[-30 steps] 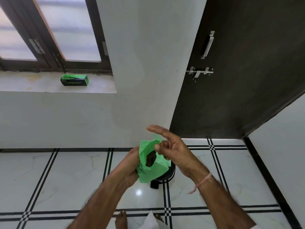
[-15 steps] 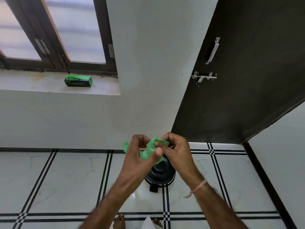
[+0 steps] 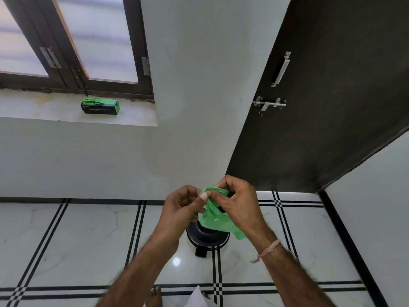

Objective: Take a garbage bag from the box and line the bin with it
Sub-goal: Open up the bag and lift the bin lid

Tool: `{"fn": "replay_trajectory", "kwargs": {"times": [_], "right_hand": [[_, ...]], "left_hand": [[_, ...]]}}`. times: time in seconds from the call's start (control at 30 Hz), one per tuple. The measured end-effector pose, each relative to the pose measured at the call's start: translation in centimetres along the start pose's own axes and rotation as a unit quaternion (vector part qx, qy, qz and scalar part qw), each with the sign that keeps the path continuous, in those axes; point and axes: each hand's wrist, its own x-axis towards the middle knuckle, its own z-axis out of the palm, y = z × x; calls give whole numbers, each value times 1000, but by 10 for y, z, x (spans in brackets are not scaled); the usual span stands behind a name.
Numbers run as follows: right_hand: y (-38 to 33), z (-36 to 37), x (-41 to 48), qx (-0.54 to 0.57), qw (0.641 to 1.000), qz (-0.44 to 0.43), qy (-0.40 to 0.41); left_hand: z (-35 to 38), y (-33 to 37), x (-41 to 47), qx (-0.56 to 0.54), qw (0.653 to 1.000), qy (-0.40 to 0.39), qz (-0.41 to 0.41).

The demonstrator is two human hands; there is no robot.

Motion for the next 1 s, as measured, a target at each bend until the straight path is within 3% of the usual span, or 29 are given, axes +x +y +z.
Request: {"fn": "replay_trajectory", "kwargs": {"times": [0.1, 0.2, 0.27, 0.37, 0.47, 0.57, 0.7, 0.87, 1.0], "right_hand": [[3, -6, 3, 17, 999, 13, -27], [5, -13, 8, -57, 998, 13, -28], [5, -14, 11, 37, 997, 43, -55], [4, -10, 14, 230, 964, 99, -87], [5, -2, 15, 289, 948, 124, -50], [4, 6, 18, 244, 965, 98, -24], [0, 9, 23, 219, 972, 78, 2], [0, 3, 26, 321, 930, 175, -36], [1, 1, 23, 348, 914, 207, -40]], "left_hand": [[-7, -4, 6, 0, 1000, 14, 23], [-17, -4, 13, 34, 997, 6, 63], [-21, -2, 17, 49, 995, -3, 84], [-23, 3, 21, 75, 990, -11, 117], [-25, 0, 28, 88, 989, 12, 118], [-26, -3, 32, 58, 994, 45, 80], [-27, 1, 32, -21, 998, -49, -33], [-27, 2, 38, -123, 990, 0, -62], [-27, 2, 41, -128, 990, 6, -59]]}}
